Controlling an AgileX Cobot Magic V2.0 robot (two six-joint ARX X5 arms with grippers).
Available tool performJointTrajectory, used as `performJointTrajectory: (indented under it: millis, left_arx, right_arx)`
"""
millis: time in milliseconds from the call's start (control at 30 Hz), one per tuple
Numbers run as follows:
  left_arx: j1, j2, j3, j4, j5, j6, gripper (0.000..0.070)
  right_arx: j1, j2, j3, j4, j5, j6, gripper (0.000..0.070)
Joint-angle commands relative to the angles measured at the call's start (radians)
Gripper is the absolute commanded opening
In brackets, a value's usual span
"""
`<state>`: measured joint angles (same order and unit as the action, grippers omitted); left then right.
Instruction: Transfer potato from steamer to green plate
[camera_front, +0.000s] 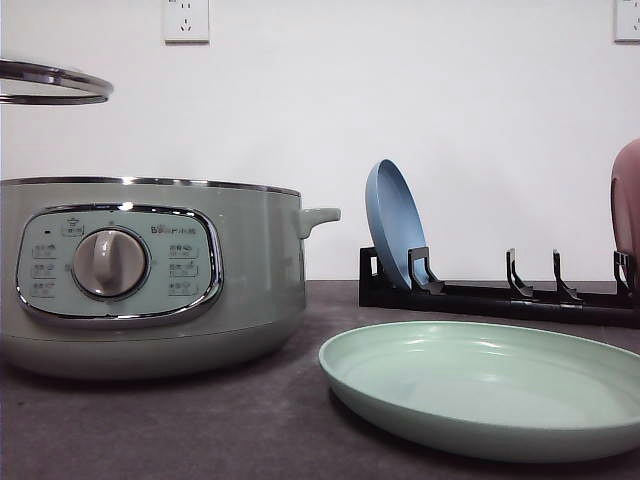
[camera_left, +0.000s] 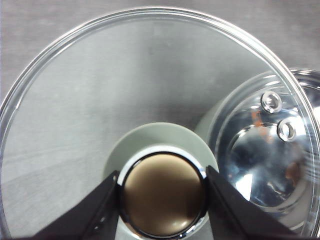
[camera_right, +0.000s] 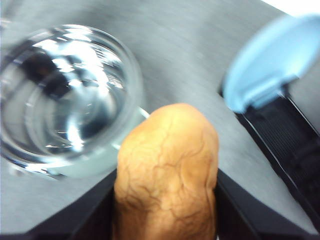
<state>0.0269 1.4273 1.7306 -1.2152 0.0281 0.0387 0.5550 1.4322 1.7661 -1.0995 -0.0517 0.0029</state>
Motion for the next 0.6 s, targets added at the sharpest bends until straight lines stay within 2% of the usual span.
performJointTrajectory:
  millis: [0,100,300,567]
  left_arx:
    - [-0.007,-0.003,0.028,0.034,0.002,0.002,0.0002]
    - [-0.02,-0.003,0.028,0.035,0.002,0.002,0.0002]
    - [-0.051,-0.003,0.028,0.034,0.002,0.002,0.0002]
    - [-0.092,-0.003,0.028,0.034,0.003,0.002,0.0002]
  right_arx:
    - [0.005,-0.051,-0.097,0.048,-0.004,-0.005,0.0153]
    - [0.001,-0.144,-0.258,0.124,-0.004,0.022,0.0153]
    - [0.002,-0.27,-0.528,0.282,-0.009,0.121,0.0153]
    - [0.008,-0.303,-0.796,0.469,-0.054,0.239,0.0153]
